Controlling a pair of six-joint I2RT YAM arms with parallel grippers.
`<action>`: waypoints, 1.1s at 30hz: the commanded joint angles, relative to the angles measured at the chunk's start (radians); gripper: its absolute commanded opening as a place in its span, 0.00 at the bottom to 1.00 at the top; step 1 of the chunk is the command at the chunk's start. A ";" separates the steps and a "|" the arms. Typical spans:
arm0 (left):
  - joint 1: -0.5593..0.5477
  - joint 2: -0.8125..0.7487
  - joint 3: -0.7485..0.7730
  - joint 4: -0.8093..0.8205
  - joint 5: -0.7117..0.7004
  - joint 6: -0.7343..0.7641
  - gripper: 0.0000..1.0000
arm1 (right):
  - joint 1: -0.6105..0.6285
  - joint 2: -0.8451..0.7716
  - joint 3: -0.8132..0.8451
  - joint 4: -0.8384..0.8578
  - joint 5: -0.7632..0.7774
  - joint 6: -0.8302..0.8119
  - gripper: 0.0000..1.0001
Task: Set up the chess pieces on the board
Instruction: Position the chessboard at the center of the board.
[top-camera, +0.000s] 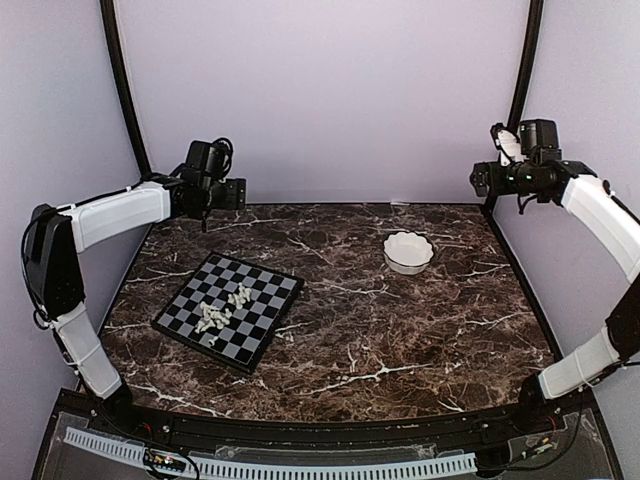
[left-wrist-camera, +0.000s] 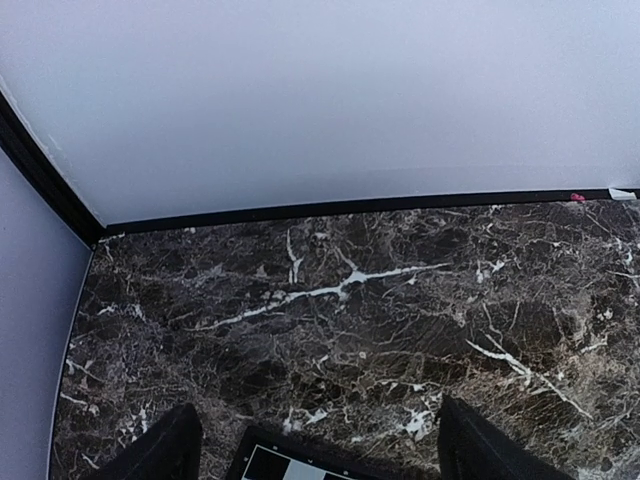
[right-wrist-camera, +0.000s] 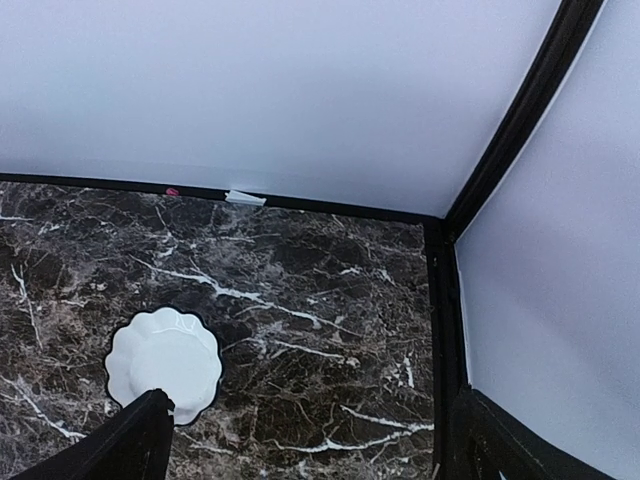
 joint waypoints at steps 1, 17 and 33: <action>0.033 -0.092 -0.041 -0.067 0.073 -0.062 0.82 | -0.033 -0.059 -0.048 0.003 0.017 -0.005 0.99; 0.106 -0.348 -0.175 -0.396 0.168 -0.350 0.70 | -0.079 -0.129 -0.103 -0.043 -0.303 -0.197 0.96; 0.114 -0.475 -0.521 -0.674 0.294 -0.916 0.86 | 0.164 0.003 -0.026 -0.233 -0.566 -0.401 0.91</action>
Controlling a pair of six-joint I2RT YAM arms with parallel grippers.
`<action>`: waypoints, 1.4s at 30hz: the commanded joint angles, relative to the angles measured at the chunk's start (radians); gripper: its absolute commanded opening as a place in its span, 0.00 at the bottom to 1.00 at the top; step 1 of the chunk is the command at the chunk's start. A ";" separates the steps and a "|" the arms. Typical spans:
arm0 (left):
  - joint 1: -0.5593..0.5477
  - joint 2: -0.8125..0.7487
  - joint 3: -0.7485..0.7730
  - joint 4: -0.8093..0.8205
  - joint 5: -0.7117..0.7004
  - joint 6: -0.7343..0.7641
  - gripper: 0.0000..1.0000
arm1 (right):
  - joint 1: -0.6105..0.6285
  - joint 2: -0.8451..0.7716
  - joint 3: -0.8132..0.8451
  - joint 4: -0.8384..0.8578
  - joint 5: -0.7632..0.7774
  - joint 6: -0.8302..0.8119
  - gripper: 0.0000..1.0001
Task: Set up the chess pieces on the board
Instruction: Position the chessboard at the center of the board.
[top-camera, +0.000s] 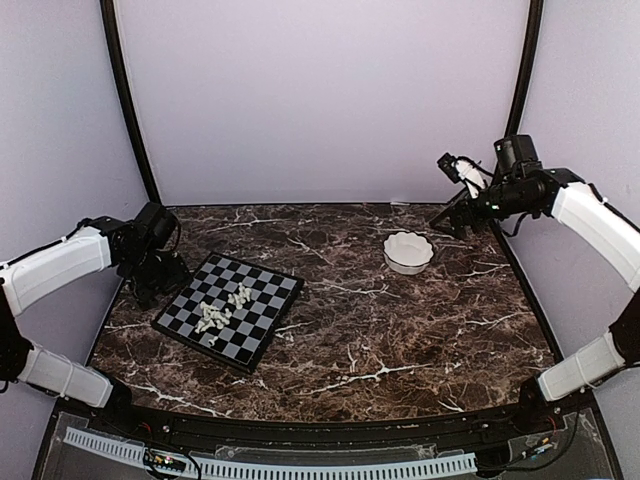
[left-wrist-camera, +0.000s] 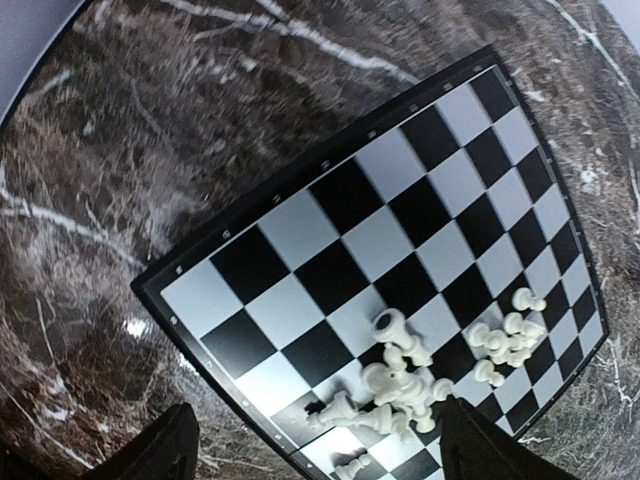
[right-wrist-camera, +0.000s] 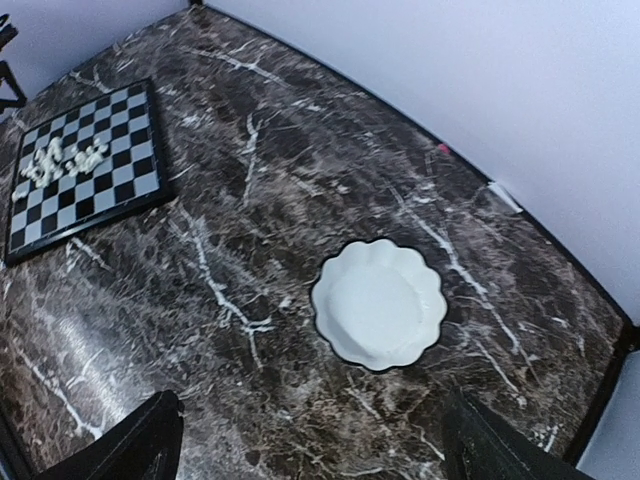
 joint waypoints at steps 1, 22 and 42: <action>0.009 0.003 -0.077 -0.019 0.074 -0.143 0.86 | 0.056 0.082 0.088 -0.089 -0.103 -0.061 0.90; 0.065 0.074 -0.216 0.011 0.096 -0.269 0.90 | 0.319 0.499 0.322 -0.003 -0.060 0.012 0.93; 0.216 0.150 -0.252 0.459 0.264 0.059 0.89 | 0.409 0.730 0.425 0.031 -0.009 0.032 0.96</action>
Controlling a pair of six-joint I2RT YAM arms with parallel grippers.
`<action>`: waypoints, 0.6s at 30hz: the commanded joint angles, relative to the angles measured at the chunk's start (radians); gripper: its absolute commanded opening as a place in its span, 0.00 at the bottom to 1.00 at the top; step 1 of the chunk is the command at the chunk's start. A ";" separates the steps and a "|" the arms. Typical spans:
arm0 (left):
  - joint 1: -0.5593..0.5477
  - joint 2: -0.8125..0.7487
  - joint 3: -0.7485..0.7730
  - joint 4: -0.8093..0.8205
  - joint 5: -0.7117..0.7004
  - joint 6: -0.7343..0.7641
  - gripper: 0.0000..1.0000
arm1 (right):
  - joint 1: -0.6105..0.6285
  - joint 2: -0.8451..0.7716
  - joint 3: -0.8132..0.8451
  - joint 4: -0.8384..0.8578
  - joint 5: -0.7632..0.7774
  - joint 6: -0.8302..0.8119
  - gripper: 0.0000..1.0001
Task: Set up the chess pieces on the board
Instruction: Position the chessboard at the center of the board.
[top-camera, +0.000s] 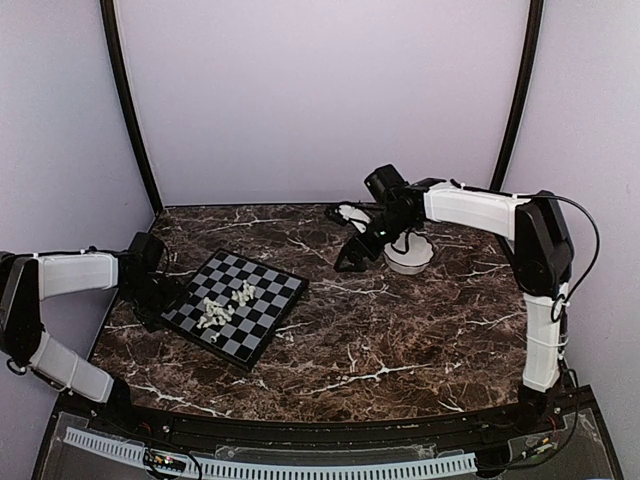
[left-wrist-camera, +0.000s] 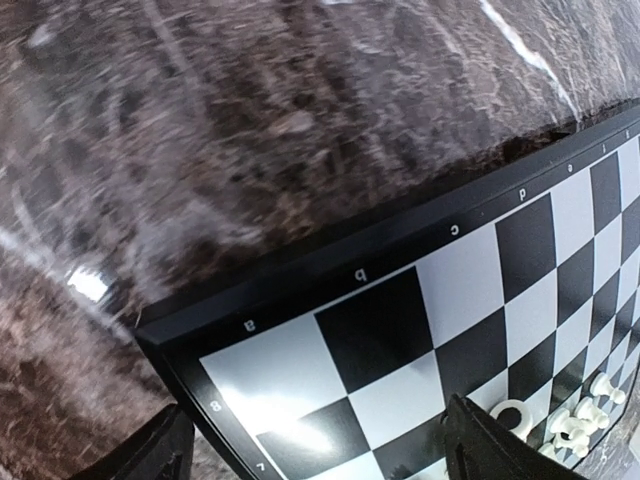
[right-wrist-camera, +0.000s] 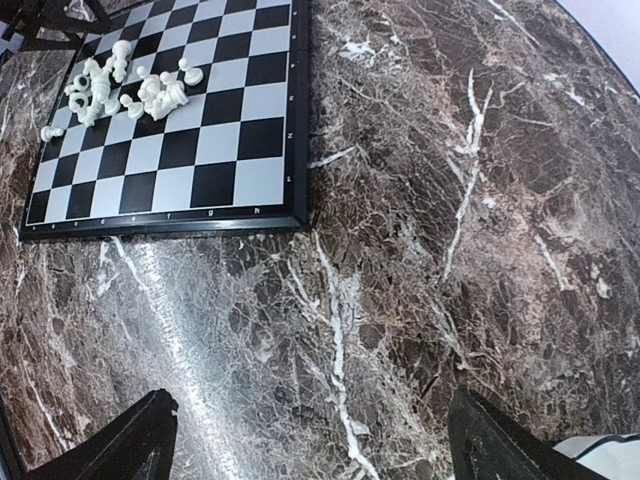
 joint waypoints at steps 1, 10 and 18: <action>0.009 0.088 0.060 0.116 0.072 0.101 0.88 | 0.020 0.018 0.013 0.012 -0.001 0.001 0.96; 0.009 0.330 0.268 0.164 0.126 0.270 0.86 | 0.020 0.018 -0.009 0.019 0.044 0.005 0.84; 0.009 0.459 0.380 0.215 0.222 0.333 0.83 | -0.016 0.104 0.100 -0.029 0.037 0.010 0.62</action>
